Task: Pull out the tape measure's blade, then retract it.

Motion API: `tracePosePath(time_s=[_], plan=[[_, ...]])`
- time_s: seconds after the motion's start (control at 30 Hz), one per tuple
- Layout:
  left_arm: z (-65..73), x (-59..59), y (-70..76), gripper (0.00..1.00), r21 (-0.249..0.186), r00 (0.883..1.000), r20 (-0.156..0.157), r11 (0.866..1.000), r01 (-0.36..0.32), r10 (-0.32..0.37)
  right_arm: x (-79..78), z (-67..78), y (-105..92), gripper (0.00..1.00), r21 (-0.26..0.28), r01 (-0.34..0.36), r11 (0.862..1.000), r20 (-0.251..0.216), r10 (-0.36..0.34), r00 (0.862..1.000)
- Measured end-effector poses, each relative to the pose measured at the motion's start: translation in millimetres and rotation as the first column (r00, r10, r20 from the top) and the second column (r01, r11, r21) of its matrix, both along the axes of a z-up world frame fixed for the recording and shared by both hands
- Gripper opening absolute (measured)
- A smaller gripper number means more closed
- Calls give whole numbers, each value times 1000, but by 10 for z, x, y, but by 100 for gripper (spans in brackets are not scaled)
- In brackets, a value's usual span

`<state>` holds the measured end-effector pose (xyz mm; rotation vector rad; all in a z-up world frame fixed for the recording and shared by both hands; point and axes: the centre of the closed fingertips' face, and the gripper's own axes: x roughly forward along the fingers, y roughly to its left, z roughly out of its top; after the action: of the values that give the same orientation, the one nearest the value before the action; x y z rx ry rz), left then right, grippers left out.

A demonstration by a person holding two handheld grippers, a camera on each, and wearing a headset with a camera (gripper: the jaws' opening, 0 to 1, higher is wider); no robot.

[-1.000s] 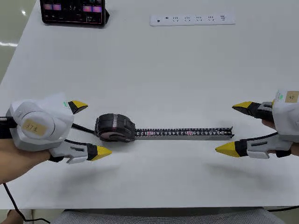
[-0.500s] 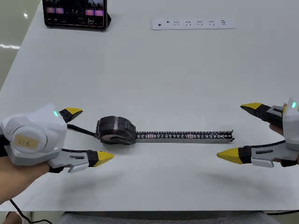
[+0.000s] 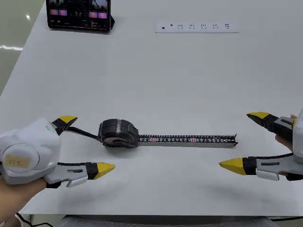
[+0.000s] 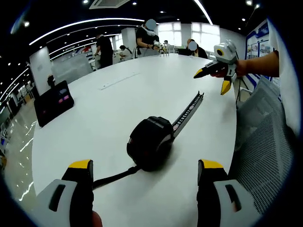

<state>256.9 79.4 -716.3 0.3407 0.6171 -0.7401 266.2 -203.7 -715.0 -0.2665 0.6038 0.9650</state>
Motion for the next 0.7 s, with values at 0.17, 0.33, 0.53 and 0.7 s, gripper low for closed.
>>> tracePosePath(time_s=[0.17, 0.33, 0.53, 0.7], plan=[[-27, -43, 40, 93, 4, 1000, 1, 1000, -16, 16, -46, -8, 0, 88, 7, 7, 1000, -3, -7, 1000], [-25, -84, 67, 95, -11, 999, 3, 999, -35, 35, -98, -3, -8, 89, 16, 17, 1000, -2, -17, 1000], [-35, -124, 63, 95, -17, 999, 2, 999, -41, 41, -136, -24, -5, 90, 18, 29, 999, 10, -29, 1000], [-7, -140, 56, 95, -51, 998, 0, 997, -66, 66, -185, -44, -1, 90, 18, 36, 999, 9, -37, 999]])
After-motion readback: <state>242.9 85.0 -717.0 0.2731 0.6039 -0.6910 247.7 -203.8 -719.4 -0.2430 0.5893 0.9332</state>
